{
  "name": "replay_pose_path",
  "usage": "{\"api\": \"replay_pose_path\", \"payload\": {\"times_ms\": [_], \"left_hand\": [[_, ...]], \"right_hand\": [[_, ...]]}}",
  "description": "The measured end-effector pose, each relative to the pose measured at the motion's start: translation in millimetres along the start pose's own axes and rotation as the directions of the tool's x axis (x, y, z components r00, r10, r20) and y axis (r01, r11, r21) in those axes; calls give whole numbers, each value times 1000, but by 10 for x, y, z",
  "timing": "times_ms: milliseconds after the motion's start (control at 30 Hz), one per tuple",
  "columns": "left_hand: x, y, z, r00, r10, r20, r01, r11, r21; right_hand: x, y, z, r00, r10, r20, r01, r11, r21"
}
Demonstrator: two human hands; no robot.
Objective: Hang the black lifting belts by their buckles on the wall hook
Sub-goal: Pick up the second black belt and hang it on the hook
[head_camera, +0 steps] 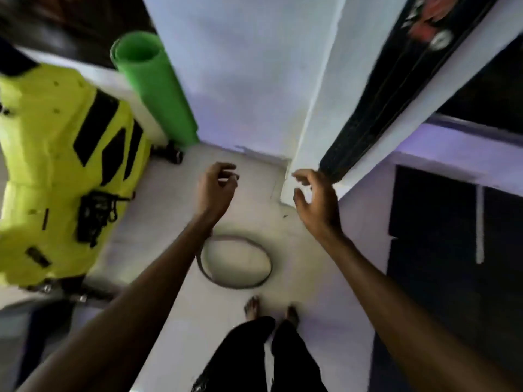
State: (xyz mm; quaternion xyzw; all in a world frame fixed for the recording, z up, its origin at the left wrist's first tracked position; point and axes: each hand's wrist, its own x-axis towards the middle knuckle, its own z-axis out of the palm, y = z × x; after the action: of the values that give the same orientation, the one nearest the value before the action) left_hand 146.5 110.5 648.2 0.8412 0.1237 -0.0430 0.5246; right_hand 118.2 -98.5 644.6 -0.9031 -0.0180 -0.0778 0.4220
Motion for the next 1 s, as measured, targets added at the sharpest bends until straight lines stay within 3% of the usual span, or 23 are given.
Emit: {"api": "replay_pose_path", "payload": {"times_ms": [67,167,267,433,633,733,867,1000], "left_hand": [[-190,-358,-83,996,-86,24,85,996,30],[-286,-1279,-444,969,-247,17,247,969,26],[-281,-2215,-731,912,-410,13,410,912,-9],[-27,-3733,-929,828,-559,53,560,829,-3],[615,-5412,-552,779,-624,59,624,781,17],[820,-6290,-249,751,-659,33,660,752,-7],[887,-7368,142,713,-702,9,700,711,-65],[853,-8023,421,697,-717,18,714,691,-109]], "right_hand": [[-241,113,206,987,71,142,-65,997,-40],[-483,213,1056,923,166,347,-147,986,-81],[-656,336,2042,810,285,512,-228,958,-173],[-903,590,3571,552,434,712,-254,901,-352],[-1020,1442,5435,442,600,667,-416,795,-440],[-1029,2024,6331,446,635,631,-472,766,-437],[-979,2709,7367,399,706,585,-595,685,-421],[-934,3107,8119,429,718,548,-696,650,-306]]}}
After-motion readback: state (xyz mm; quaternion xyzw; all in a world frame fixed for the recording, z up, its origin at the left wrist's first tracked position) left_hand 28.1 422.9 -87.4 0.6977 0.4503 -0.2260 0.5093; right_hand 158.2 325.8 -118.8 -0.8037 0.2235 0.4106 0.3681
